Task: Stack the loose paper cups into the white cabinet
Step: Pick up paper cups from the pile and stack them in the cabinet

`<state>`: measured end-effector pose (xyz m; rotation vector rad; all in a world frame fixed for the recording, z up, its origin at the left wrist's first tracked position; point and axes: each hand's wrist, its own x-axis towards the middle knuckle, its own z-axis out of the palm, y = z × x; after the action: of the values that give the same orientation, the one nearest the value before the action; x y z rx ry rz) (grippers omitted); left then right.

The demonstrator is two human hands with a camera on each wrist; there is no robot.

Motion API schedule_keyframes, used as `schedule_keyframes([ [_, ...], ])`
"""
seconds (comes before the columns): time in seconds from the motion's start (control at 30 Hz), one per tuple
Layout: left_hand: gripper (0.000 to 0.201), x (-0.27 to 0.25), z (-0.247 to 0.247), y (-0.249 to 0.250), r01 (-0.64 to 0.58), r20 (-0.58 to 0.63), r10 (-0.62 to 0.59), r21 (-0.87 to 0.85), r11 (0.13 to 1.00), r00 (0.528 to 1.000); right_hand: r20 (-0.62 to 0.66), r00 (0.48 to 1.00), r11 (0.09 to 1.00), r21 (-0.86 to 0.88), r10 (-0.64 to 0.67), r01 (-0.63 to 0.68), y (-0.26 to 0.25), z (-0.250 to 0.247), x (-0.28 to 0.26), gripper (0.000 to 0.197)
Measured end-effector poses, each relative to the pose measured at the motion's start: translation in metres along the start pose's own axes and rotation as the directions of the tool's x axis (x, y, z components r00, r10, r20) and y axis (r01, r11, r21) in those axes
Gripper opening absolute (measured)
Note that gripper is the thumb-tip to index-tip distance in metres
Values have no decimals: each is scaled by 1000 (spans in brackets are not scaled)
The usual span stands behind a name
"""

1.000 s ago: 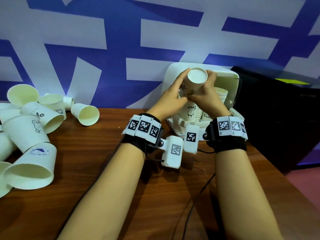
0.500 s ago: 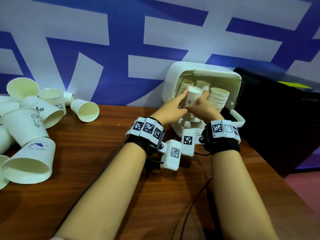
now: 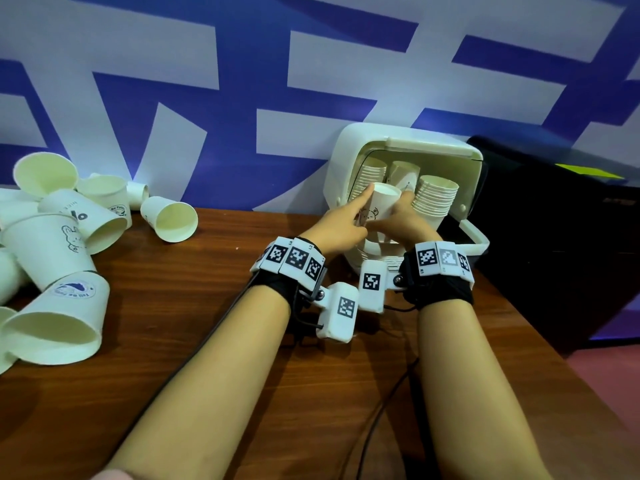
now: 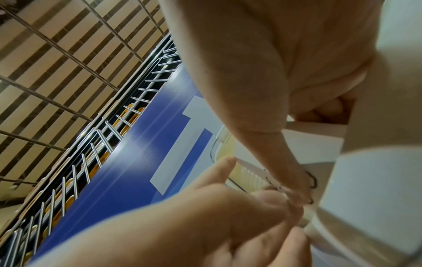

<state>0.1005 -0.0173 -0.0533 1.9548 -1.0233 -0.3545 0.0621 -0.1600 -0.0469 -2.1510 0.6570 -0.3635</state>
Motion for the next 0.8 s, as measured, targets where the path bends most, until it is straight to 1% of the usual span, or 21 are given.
schedule_keyframes([
  [0.13, 79, 2, -4, -3, -56, -42, 53, -68, 996, 998, -40, 999, 993, 115, -21, 26, -4, 0, 1, 96],
  [0.2, 75, 2, -11, -4, -71, -59, 67, -71, 995, 996, -94, 995, 988, 147, -39, 52, -9, -3, 0, 97],
  [0.27, 69, 2, -19, -5, -82, -84, 74, -98, 992, 994, -182, 980, 985, 138, -77, 103, -15, -6, -2, 94],
  [0.33, 61, 1, -30, -5, -103, -146, 87, -107, 989, 985, -301, 944, 981, 93, -133, 168, -24, -9, -7, 83],
  [0.4, 51, -2, -41, -7, -118, -191, 98, -100, 988, 977, -410, 893, 965, 92, -186, 244, -34, -7, -12, 73],
  [0.47, 44, -6, -53, -9, -119, -200, 94, -116, 986, 975, -456, 856, 936, 121, -244, 331, -42, 0, -14, 65],
  [0.5, 42, -8, -59, -10, -109, -203, 81, -131, 985, 976, -458, 849, 919, 145, -265, 365, -45, 5, -14, 61],
  [0.53, 41, -11, -65, -11, -94, -211, 62, -144, 985, 976, -447, 853, 904, 187, -270, 384, -47, 11, -13, 57],
  [0.6, 37, -15, -78, -14, -59, -248, 18, -159, 985, 969, -403, 873, 864, 295, -274, 407, -52, 24, -13, 48],
  [0.67, 33, -19, -90, -19, 2, -285, -51, -169, 986, 957, -341, 892, 838, 356, -295, 413, -56, 38, -11, 38],
  [0.73, 29, -24, -102, -25, 70, -315, -130, -194, 979, 940, -270, 912, 830, 393, -308, 396, -61, 56, -8, 32],
  [0.8, 25, -30, -115, -33, 138, -371, -209, -210, 968, 905, -205, 924, 820, 428, -323, 381, -69, 75, -6, 29],
])
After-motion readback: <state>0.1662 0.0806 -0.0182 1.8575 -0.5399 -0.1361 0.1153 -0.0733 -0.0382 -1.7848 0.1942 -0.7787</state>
